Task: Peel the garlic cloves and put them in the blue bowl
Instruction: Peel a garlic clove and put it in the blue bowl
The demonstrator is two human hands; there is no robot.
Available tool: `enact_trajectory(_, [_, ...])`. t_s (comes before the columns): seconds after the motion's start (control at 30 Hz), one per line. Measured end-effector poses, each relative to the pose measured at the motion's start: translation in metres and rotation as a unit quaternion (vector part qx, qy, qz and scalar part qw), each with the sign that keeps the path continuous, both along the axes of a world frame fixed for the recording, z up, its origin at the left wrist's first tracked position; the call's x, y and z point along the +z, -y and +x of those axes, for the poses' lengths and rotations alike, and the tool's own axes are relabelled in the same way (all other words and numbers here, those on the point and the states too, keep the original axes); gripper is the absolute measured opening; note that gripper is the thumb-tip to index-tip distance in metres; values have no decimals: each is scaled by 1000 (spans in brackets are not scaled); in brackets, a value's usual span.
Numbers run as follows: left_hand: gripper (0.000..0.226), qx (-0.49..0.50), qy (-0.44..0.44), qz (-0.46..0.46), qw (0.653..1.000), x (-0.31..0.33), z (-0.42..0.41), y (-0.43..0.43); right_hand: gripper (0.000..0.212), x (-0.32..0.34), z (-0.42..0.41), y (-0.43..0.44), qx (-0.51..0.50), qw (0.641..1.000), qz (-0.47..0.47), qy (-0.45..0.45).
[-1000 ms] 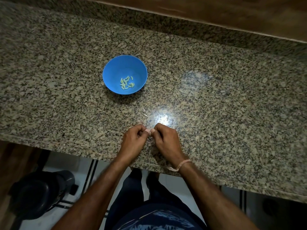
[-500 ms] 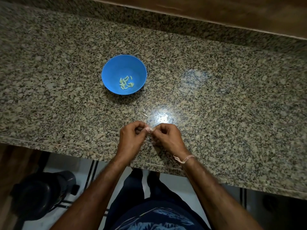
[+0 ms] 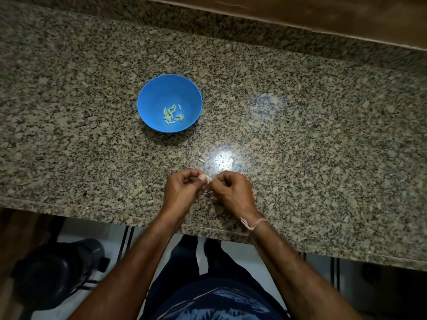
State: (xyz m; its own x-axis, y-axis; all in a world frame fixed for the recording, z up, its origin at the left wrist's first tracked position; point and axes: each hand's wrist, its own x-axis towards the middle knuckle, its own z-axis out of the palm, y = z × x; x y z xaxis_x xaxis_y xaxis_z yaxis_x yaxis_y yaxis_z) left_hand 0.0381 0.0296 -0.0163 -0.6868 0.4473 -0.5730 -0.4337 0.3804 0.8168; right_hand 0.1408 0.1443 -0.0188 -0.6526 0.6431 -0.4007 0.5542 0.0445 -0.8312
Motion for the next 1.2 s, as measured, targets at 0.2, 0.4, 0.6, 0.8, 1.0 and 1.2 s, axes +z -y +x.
enact_trajectory(0.2, [8,28,22,7,999,-6,-4,-2,11,-4,-3,0,71,984,159,26])
enact_trajectory(0.4, [5,21,9,-3,1000,-14,-4,-3,14,-3,-2,3,29,995,87,-44])
enact_trajectory(0.6, [6,-39,-72,-28,996,-8,-1,0,5,-8,-4,2,-24,998,20,-56])
enact_trajectory(0.8, [8,-73,-104,-21,992,-3,-2,0,9,-9,-2,-1,-57,996,-11,-69])
enact_trajectory(1.0, [9,-36,0,12,999,-6,-2,-3,10,-9,2,0,-71,993,-16,-90])
enact_trajectory(1.2, [10,33,138,45,989,-6,5,-8,8,-8,4,3,-75,991,-14,-112])
